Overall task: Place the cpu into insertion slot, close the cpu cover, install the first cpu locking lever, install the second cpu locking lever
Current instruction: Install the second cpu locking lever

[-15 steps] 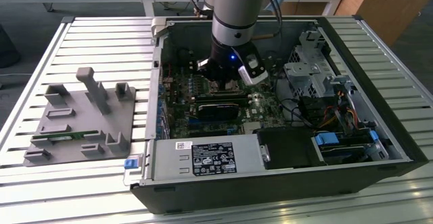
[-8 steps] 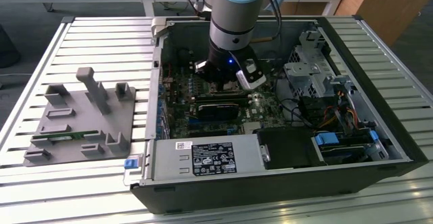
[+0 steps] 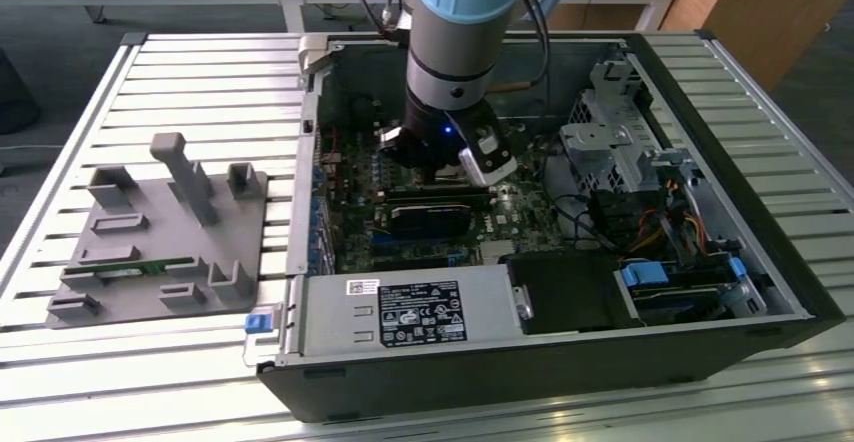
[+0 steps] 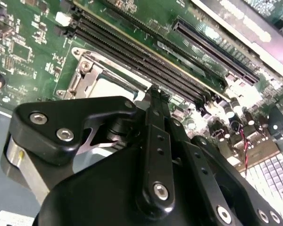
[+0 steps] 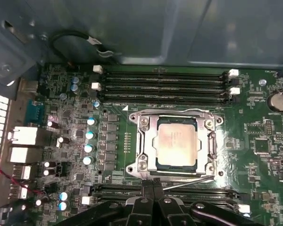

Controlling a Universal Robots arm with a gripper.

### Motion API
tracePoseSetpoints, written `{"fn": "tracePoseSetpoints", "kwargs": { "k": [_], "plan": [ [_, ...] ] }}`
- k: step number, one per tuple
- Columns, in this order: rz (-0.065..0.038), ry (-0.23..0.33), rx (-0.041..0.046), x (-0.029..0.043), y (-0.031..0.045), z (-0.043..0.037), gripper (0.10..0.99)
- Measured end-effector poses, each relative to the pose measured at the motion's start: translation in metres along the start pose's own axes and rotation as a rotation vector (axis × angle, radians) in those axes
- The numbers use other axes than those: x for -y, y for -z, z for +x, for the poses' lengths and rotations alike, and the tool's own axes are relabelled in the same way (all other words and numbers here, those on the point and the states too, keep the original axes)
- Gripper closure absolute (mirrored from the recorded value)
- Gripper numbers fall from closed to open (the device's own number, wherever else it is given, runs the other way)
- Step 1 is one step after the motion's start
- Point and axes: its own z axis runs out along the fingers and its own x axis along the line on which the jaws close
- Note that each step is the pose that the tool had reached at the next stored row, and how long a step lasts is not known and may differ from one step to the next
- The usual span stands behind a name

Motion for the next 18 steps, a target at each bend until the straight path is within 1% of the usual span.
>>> {"fn": "tracePoseSetpoints", "kwargs": {
  "k": [5,8,11,15,18],
  "plan": [
    [0.000,0.000,0.0000,0.0019,-0.0085,0.0006,0.980],
    [-0.002,0.000,-0.0001,0.0027,-0.0112,0.0012,0.980],
    [-0.014,0.000,0.0001,0.0052,-0.0109,0.0035,0.980],
    [-0.027,0.000,0.0002,0.0116,-0.0096,0.0064,0.980],
    [-0.038,0.001,0.0003,0.0146,-0.0091,0.0091,0.980]
  ]
}}
